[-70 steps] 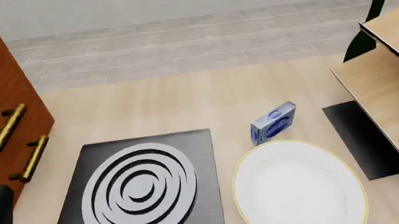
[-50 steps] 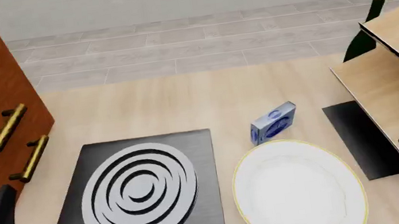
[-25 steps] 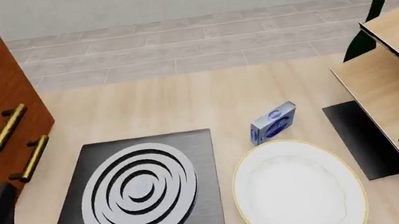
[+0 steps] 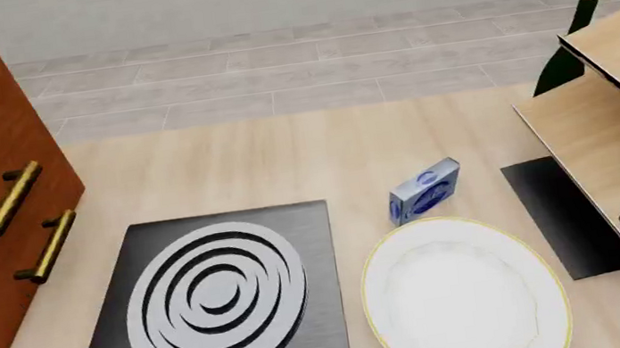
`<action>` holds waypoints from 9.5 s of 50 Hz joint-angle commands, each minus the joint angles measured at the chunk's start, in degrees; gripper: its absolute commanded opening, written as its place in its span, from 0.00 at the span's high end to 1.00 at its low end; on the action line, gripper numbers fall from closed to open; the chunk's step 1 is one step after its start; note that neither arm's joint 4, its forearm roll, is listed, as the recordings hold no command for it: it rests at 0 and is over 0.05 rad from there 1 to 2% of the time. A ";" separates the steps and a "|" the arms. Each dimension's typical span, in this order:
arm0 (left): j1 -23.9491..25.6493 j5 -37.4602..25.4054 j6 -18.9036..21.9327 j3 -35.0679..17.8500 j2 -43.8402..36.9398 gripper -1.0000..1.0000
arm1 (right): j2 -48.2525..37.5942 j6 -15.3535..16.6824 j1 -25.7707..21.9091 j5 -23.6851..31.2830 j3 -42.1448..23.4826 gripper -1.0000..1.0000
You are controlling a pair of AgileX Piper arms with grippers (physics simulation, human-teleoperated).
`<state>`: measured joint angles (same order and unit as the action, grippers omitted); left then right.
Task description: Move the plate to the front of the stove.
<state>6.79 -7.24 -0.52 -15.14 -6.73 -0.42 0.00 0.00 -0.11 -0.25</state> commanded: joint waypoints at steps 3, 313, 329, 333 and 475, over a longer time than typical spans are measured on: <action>2.74 -1.77 1.21 -8.04 -5.16 0.00 | 0.00 0.00 0.00 0.00 0.00 0.00; 69.36 34.78 54.92 -19.50 -79.49 0.00 | 0.00 -0.01 0.00 0.00 0.00 0.00; 68.82 36.55 56.12 -18.38 -81.28 0.00 | 0.00 0.02 0.01 0.00 0.00 0.00; 68.63 36.98 56.45 -18.12 -81.82 0.00 | -0.01 -0.01 -0.01 0.00 0.00 0.00; 63.33 41.62 66.15 -22.22 -100.55 0.00 | 0.00 0.00 -0.01 0.00 0.00 0.00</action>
<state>70.32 34.23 65.26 -36.67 -106.20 -0.42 0.00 -0.01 -0.11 -0.25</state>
